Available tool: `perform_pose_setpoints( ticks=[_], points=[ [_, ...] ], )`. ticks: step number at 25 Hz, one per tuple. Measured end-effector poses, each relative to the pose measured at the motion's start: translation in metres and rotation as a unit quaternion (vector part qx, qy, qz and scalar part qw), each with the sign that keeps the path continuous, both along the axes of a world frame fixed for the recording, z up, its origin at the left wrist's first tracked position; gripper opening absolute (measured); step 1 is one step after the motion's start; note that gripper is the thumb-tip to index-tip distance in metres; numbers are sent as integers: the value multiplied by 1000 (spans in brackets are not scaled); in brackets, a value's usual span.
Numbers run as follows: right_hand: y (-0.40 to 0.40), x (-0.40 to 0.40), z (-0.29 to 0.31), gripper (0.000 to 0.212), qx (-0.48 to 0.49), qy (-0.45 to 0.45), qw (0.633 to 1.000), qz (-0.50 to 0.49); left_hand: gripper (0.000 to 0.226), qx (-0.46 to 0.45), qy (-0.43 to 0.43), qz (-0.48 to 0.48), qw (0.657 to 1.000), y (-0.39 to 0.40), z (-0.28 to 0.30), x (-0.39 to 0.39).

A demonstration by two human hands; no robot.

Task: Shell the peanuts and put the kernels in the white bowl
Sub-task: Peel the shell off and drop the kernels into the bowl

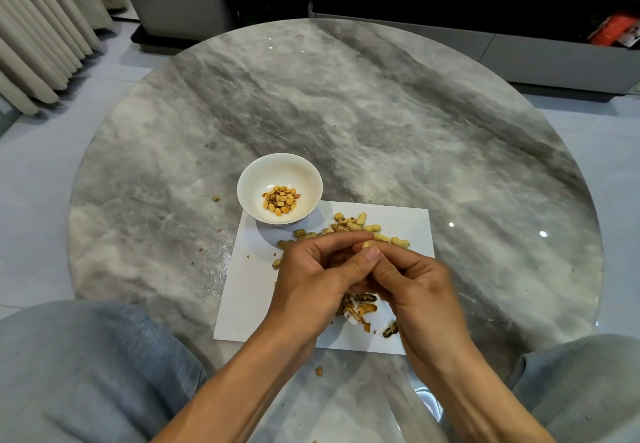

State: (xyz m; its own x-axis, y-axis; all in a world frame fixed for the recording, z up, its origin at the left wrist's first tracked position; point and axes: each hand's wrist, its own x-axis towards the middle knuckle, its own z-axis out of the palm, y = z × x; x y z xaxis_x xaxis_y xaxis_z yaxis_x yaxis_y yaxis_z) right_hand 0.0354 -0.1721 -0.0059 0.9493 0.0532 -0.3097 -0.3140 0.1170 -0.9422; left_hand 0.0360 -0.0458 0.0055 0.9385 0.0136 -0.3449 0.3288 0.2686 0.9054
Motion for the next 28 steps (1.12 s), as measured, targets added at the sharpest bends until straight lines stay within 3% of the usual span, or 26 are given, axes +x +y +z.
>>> perform_pose_setpoints(
  ticks=[6,10,20,28],
  points=[
    [4,0,-5,19,9,-2,999,-31,21,15,-35,31,999,-5,-2,-2],
    [2,0,-2,24,24,16,999,-18,21,9,-34,-3,999,0,-1,1],
    [-16,14,8,21,3,28,1000,2,41,204,-136,-65,967,13,0,5],
    [-15,15,14,22,-7,-12,1000,-14,36,141,-101,-33,984,14,4,7]
  ],
)
